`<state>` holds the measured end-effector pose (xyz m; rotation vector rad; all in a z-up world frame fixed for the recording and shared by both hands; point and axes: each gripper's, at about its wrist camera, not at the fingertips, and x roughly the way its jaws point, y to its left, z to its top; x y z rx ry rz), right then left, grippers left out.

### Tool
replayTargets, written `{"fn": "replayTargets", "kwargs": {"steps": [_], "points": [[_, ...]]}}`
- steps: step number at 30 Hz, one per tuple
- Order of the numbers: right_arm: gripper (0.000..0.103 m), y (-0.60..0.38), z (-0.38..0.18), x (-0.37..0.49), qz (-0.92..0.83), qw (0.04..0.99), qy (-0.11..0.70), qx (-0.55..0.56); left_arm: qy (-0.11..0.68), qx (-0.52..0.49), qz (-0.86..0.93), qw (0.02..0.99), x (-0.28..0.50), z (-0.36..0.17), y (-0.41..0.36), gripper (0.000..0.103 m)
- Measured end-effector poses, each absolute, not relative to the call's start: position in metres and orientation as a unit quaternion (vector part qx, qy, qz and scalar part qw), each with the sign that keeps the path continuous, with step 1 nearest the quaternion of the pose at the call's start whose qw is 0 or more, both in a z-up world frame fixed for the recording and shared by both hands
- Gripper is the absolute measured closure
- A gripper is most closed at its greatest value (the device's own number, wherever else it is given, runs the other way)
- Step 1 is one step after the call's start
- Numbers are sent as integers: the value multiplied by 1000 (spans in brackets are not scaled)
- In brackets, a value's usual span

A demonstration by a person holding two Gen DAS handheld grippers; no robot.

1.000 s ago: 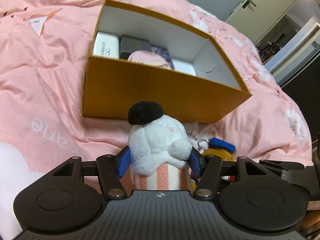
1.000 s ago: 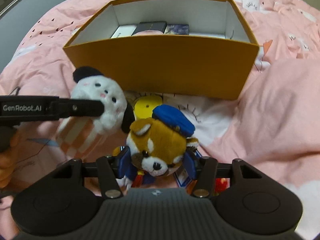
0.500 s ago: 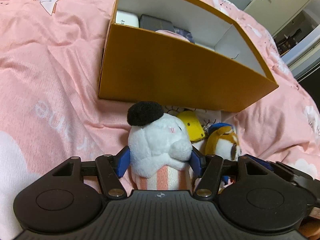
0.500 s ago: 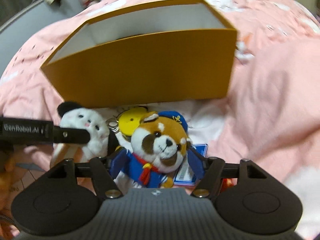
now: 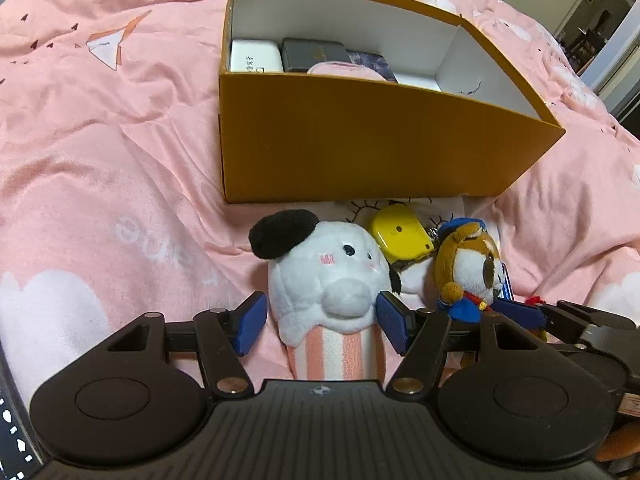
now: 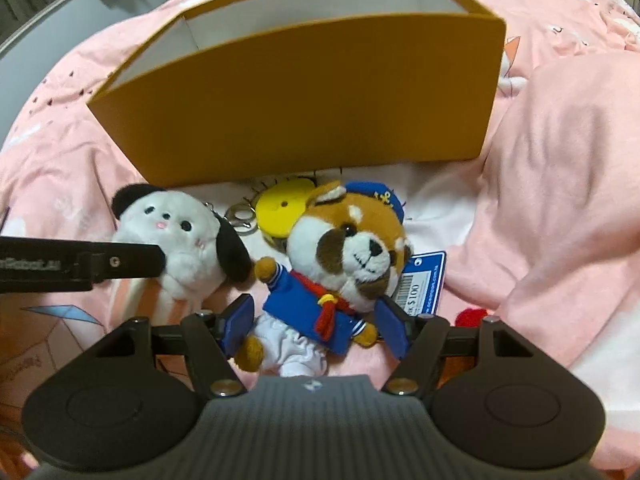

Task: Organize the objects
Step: 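Lift and carry the white plush and bear plush over the orange box with both tools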

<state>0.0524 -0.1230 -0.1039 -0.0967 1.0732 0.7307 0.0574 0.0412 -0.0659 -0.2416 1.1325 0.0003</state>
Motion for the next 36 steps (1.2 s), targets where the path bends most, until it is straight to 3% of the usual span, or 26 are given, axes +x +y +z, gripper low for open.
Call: {"fn": "replayTargets", "kwargs": {"steps": [8, 15, 26, 36], "points": [[52, -122, -115, 55, 348, 788, 505, -50, 535, -135, -31, 833, 62, -77, 37, 43], [66, -140, -101, 52, 365, 787, 497, -25, 511, -196, -50, 836, 54, -63, 52, 46], [68, -164, -28, 58, 394, 814, 425, -45, 463, -275, -137, 832, 48, -5, 53, 47], [68, -157, 52, 106, 439, 808, 380, -95, 374, -296, -142, 867, 105, 61, 56, 49]]}}
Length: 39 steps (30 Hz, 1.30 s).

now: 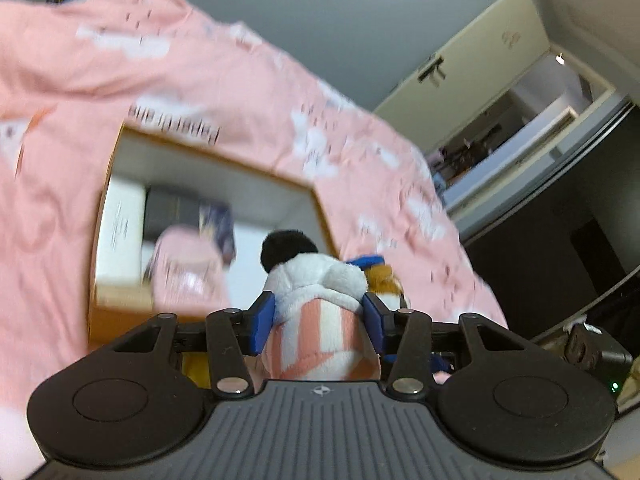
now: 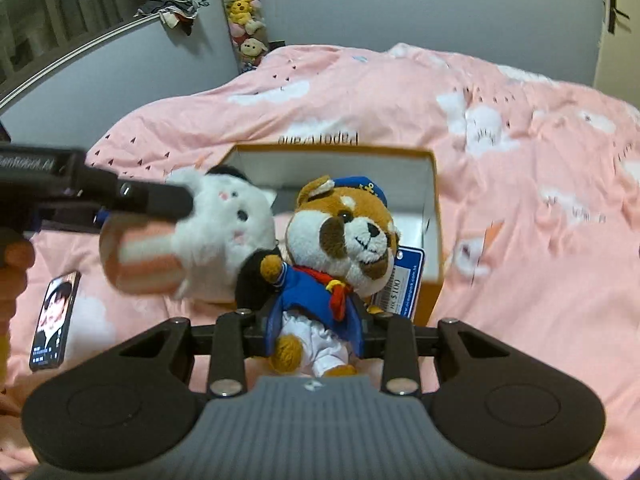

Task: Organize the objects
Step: 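Lift and carry the white plush and bear plush over the orange box with both tools, then lower both plushes into the orange box and open both tools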

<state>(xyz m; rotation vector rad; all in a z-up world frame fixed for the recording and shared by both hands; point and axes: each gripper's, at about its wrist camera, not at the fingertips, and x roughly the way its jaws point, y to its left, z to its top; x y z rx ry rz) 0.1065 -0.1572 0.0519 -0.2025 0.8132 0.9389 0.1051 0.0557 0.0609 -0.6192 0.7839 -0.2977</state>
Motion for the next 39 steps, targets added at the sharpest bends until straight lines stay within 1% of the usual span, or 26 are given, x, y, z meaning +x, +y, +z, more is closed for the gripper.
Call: {"fn": "replayTargets", "kwargs": {"steps": [3, 7, 11, 15, 20, 26, 32, 39], "points": [[68, -143, 62, 127, 446, 804, 377, -108, 364, -301, -132, 872, 132, 63, 52, 50], [68, -123, 63, 162, 441, 805, 379, -117, 359, -326, -114, 867, 158, 52, 54, 50], [68, -104, 53, 189, 432, 804, 387, -132, 362, -347, -93, 860, 178, 34, 57, 50], [68, -83, 36, 207, 434, 786, 403, -175, 377, -358, -69, 851, 191, 11, 55, 50], [68, -64, 13, 221, 443, 747, 429, -247, 385, -365, -43, 846, 195, -21, 46, 50], [67, -46, -7, 225, 449, 684, 480, -317, 381, -334, -5, 862, 194, -40, 31, 50], [66, -33, -26, 230, 423, 660, 516, -346, 381, -323, 14, 866, 197, -50, 18, 50], [65, -33, -34, 234, 422, 643, 535, -349, 424, -323, -10, 846, 204, -54, 24, 47]]}}
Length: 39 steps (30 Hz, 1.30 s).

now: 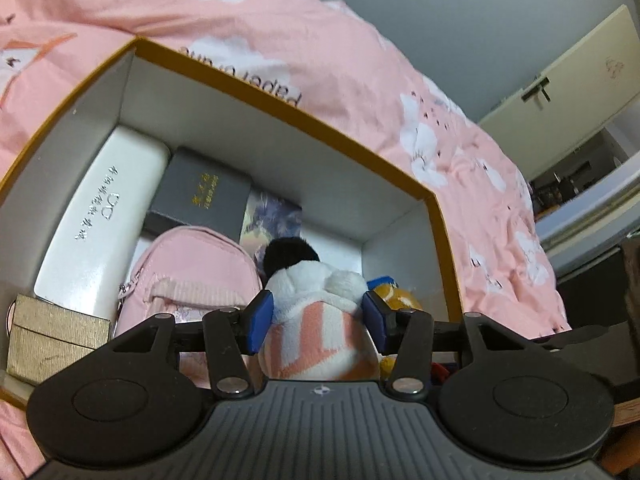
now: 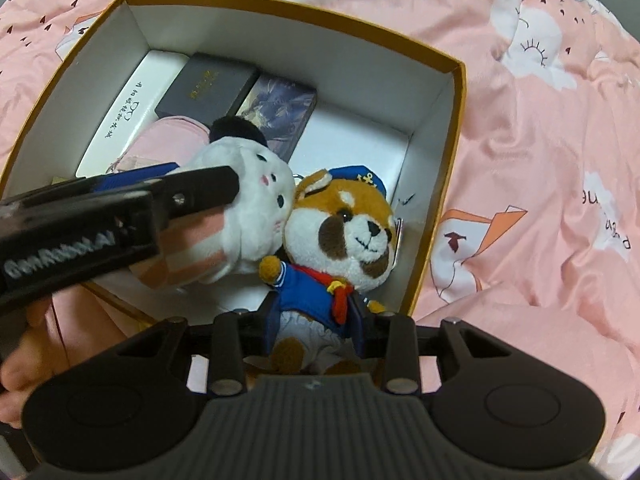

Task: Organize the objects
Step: 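Lower both plushes into the orange box and open both tools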

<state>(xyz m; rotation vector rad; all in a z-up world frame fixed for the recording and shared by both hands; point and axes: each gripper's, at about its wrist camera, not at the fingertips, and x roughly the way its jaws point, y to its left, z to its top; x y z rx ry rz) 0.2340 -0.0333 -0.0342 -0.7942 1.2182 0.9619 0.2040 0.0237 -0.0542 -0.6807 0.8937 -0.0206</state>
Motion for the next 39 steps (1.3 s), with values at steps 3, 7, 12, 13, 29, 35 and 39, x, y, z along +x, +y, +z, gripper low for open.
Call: {"fn": "replayTargets", "kwargs": {"steps": [3, 7, 12, 13, 29, 35, 39], "points": [[65, -33, -34, 239, 431, 636, 534, -352, 455, -314, -50, 832, 207, -47, 33, 46], [66, -33, -36, 240, 438, 632, 531, -356, 477, -293, -92, 824, 206, -35, 41, 46], [66, -32, -37, 241, 445, 626, 528, -361, 525, -249, -95, 808, 212, -43, 30, 66], [66, -32, -37, 241, 447, 624, 527, -364, 531, -247, -97, 805, 213, -48, 27, 68], [61, -17, -58, 241, 423, 602, 566, -372, 542, -270, -98, 790, 209, -77, 23, 75], [55, -29, -33, 238, 457, 599, 546, -366, 497, -279, -103, 815, 208, -58, 39, 75], [70, -34, -11, 237, 487, 618, 500, -361, 480, -278, -101, 826, 221, -52, 43, 75]]}}
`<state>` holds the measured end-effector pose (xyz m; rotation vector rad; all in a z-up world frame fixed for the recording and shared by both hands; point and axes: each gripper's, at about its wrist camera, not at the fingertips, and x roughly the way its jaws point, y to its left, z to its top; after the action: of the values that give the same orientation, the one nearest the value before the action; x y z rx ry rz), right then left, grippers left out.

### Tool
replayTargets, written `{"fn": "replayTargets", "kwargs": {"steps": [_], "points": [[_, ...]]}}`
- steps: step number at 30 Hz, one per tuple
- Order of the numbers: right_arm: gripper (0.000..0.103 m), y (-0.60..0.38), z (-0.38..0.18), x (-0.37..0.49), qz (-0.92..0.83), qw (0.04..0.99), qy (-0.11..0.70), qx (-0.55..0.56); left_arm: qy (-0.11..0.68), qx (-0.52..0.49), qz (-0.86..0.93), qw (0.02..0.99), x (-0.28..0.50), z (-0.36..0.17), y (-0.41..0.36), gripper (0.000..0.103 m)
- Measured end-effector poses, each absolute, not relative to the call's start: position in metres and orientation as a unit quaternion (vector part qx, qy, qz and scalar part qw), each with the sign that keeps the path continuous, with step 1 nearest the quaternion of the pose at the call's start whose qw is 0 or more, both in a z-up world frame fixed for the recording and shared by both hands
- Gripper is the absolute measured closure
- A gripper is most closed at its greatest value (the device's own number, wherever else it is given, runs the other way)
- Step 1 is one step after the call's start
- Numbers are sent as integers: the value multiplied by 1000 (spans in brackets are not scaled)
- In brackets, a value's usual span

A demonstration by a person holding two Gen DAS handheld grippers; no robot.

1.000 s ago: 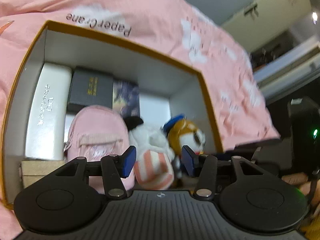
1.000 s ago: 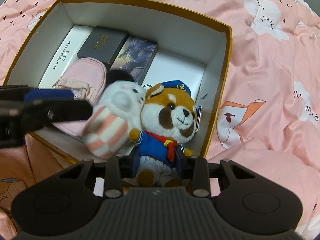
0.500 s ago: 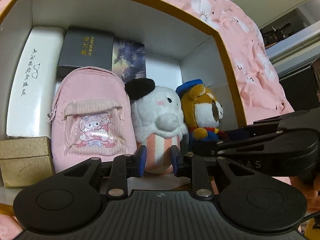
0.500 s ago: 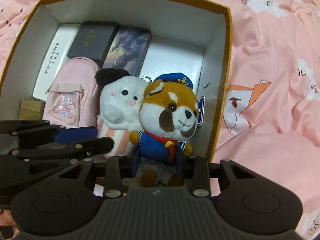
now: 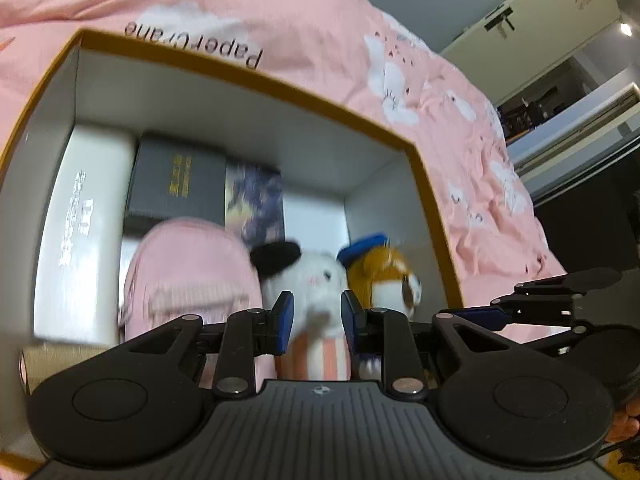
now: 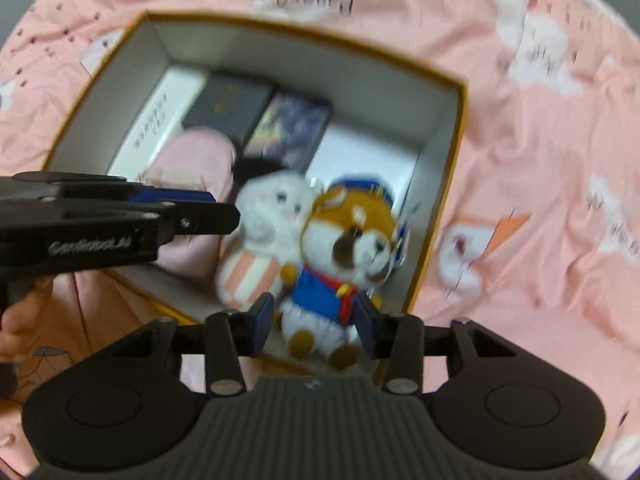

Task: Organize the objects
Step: 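Lower both plushes into the orange box and open both tools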

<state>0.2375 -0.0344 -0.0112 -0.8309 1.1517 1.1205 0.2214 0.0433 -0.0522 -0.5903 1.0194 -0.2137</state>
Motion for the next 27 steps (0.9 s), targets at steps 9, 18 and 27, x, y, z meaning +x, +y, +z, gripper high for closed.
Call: {"fn": "replayTargets", "kwargs": {"steps": [9, 18, 27], "points": [[85, -6, -22, 239, 487, 648, 440, -386, 484, -249, -103, 833, 237, -61, 28, 75], [86, -8, -38, 241, 468, 634, 460, -410, 497, -244, -84, 828, 236, -75, 33, 78], [87, -5, -60, 245, 442, 644, 470, -410, 492, -235, -89, 833, 235, -74, 33, 77]]}}
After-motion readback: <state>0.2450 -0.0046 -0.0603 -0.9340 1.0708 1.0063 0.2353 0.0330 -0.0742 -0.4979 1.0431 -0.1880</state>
